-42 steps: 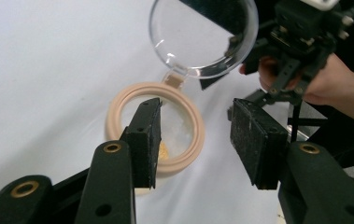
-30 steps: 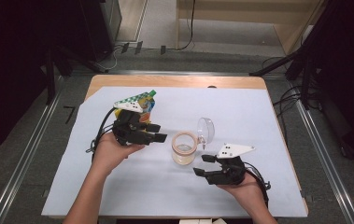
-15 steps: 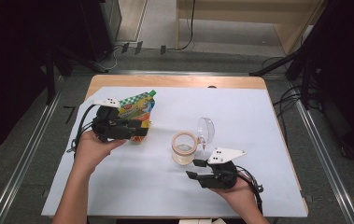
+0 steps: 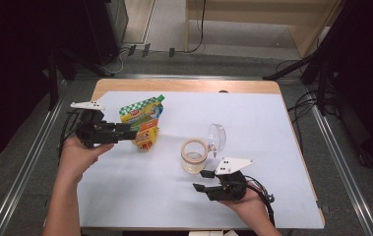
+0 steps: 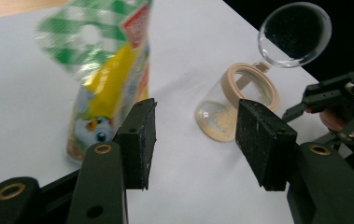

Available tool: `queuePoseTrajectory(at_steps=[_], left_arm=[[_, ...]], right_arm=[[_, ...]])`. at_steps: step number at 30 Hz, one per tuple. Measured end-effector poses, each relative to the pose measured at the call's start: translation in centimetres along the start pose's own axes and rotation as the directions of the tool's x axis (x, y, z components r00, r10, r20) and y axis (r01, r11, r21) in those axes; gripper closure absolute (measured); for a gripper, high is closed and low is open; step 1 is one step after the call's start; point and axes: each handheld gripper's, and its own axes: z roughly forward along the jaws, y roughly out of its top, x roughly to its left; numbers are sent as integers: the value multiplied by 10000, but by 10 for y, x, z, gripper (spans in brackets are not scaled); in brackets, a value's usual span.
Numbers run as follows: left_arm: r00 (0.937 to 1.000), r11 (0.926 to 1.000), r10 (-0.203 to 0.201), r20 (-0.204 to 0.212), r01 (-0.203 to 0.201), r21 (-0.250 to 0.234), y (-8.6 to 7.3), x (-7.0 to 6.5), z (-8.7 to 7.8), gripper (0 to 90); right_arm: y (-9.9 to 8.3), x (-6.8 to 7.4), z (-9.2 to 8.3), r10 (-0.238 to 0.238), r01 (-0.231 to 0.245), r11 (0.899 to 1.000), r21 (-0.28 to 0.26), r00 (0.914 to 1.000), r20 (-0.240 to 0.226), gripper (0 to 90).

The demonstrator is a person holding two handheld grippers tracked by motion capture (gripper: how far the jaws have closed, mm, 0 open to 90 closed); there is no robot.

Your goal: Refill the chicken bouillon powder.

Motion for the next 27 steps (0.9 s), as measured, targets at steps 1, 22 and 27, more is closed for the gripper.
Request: queuePoseTrajectory(at_steps=[1, 22, 27], left_arm=[[10000, 10000, 3, -28, -3, 28, -1, 2, -2, 490], [9981, 9997, -248, -557, 244, -91, -5, 23, 31, 590], [9966, 9999, -133, -816, 126, -87, -4, 24, 42, 650]], right_arm=[[0, 1, 2, -29, 29, 10000, -6, 10000, -50, 498], [-2, 5, 15, -114, 122, 9993, 350, 9997, -229, 497], [-2, 5, 16, -100, 106, 9994, 336, 9998, -181, 496]])
